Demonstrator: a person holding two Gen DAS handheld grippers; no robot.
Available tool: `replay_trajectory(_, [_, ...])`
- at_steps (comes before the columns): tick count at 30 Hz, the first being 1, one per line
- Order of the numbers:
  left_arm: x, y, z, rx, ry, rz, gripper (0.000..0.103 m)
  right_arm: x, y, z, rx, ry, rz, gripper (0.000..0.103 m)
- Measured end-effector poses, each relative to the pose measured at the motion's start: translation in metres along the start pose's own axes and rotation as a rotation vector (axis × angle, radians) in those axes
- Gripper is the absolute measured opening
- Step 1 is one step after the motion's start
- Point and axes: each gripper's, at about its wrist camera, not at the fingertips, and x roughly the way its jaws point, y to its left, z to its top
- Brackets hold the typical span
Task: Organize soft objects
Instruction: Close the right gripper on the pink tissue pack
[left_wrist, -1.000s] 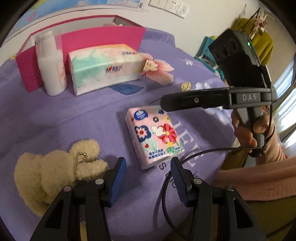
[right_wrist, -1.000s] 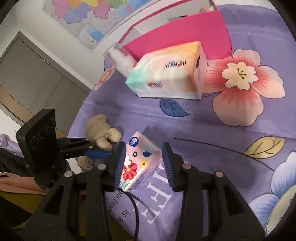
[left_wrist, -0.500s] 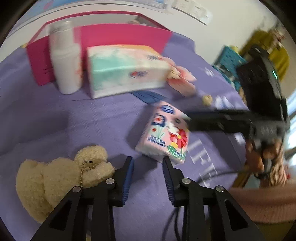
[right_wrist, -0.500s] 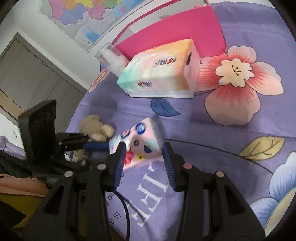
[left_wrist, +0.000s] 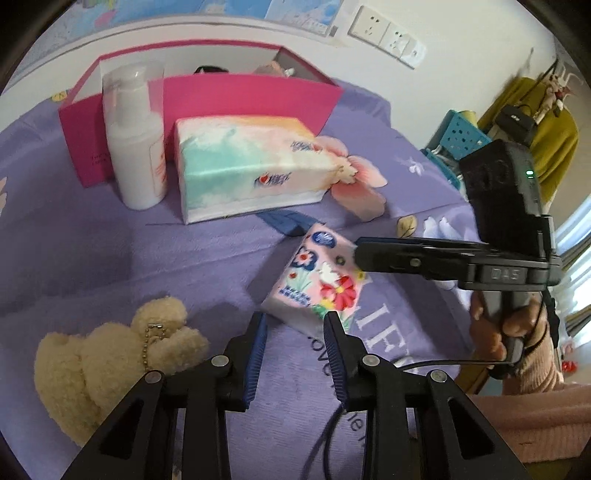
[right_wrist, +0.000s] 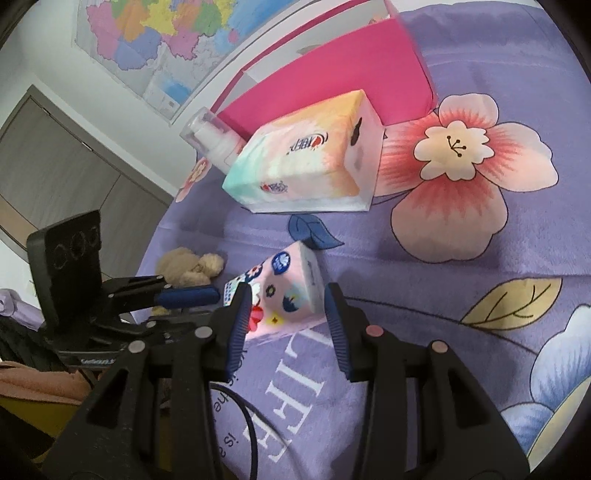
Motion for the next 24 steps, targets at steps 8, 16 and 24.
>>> replay_trajectory(8, [0.005, -0.009, -0.004, 0.022, 0.022, -0.010, 0.032, 0.006, 0.005, 0.005, -0.030, 0.001, -0.014, 0.044])
replay_trajectory(16, [0.020, -0.003, 0.003, -0.017, 0.047, -0.076, 0.030, 0.016, 0.010, -0.001, -0.058, 0.036, -0.024, 0.037])
replay_trajectory(24, [0.011, -0.016, 0.011, 0.035, 0.004, -0.061, 0.030, 0.000, 0.015, -0.003, -0.058, -0.010, -0.033, 0.037])
